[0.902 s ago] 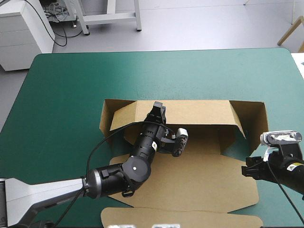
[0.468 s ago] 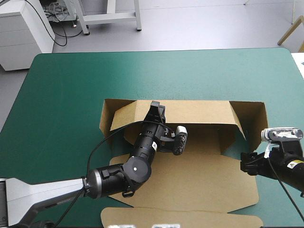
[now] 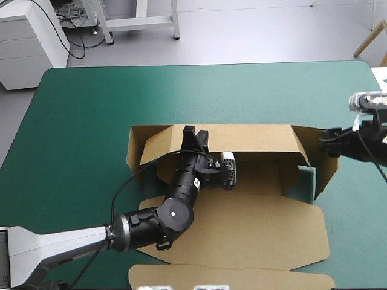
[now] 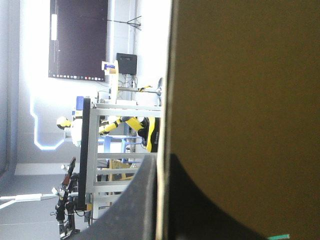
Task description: Fold the box
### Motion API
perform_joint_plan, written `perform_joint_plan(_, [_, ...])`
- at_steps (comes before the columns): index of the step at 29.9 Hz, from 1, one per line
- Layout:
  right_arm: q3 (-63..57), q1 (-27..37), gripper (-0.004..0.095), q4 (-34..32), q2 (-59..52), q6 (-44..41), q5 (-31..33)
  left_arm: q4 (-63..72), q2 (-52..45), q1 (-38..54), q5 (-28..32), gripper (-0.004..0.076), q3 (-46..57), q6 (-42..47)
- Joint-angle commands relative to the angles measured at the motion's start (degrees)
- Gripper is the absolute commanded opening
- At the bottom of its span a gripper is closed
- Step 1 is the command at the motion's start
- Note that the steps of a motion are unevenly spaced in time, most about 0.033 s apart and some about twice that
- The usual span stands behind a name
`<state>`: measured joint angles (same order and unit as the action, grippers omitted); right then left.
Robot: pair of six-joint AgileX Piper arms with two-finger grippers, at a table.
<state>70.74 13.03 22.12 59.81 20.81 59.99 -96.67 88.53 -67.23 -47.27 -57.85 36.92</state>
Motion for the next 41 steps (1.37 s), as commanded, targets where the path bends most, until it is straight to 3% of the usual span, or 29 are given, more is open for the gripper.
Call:
perform_joint_plan(1, [7.89,0.08,0.0669,1.07,5.64,0.02,-2.62,-7.32,-2.08,-0.61,-2.94,-0.001,-3.5,2.06])
perform_joint_plan(11, [17.27,0.08,0.0668,1.07,20.67,0.02,-1.96,-6.59,-2.08,-0.61,-2.68,-0.001,-3.71,2.06])
perform_joint_plan(16, [17.27,0.08,0.0665,2.53,24.04,4.85,0.85,-6.23,-2.08,-0.61,-2.68,-0.001,-3.71,2.06])
perform_joint_plan(26, [14.54,0.08,0.0549,5.09,23.36,5.41,8.09,-4.71,-2.08,-0.61,-2.9,-0.001,-3.71,2.06])
perform_joint_plan(35, [1.62,0.08,0.0542,8.23,16.44,10.28,4.42,-3.63,-2.08,-0.61,-2.55,-0.001,-3.71,1.95])
perform_joint_plan(41, [-6.22,0.08,0.0539,10.48,11.38,12.93,1.03,-0.65,-1.69,-0.61,3.33,-0.001,-3.71,-3.44])
